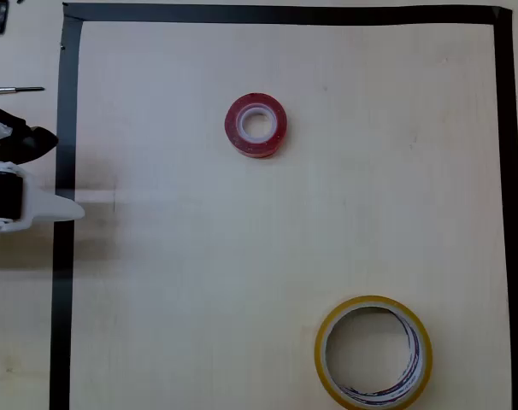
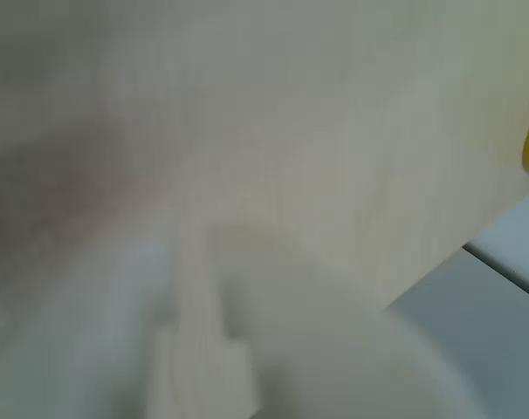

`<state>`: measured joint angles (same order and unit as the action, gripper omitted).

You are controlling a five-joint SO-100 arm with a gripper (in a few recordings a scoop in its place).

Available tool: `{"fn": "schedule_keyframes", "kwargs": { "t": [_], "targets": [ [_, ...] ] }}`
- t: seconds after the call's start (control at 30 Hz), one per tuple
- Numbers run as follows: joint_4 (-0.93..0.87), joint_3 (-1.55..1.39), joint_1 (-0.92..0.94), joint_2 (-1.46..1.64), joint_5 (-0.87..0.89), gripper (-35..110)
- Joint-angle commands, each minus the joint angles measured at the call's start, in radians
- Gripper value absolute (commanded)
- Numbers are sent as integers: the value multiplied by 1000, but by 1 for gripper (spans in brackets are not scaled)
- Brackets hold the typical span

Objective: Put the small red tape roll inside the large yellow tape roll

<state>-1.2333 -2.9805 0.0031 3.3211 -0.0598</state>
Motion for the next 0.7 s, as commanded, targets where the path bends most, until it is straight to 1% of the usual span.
{"fn": "schedule_keyframes", "kwargs": {
  "t": [0.0, 0.43, 0.67],
  "targets": [
    [-6, -28, 8, 12, -12, 0],
    [-6, -28, 6, 12, -9, 0],
    [-18, 8, -40, 14, -14, 0]
  ]
}}
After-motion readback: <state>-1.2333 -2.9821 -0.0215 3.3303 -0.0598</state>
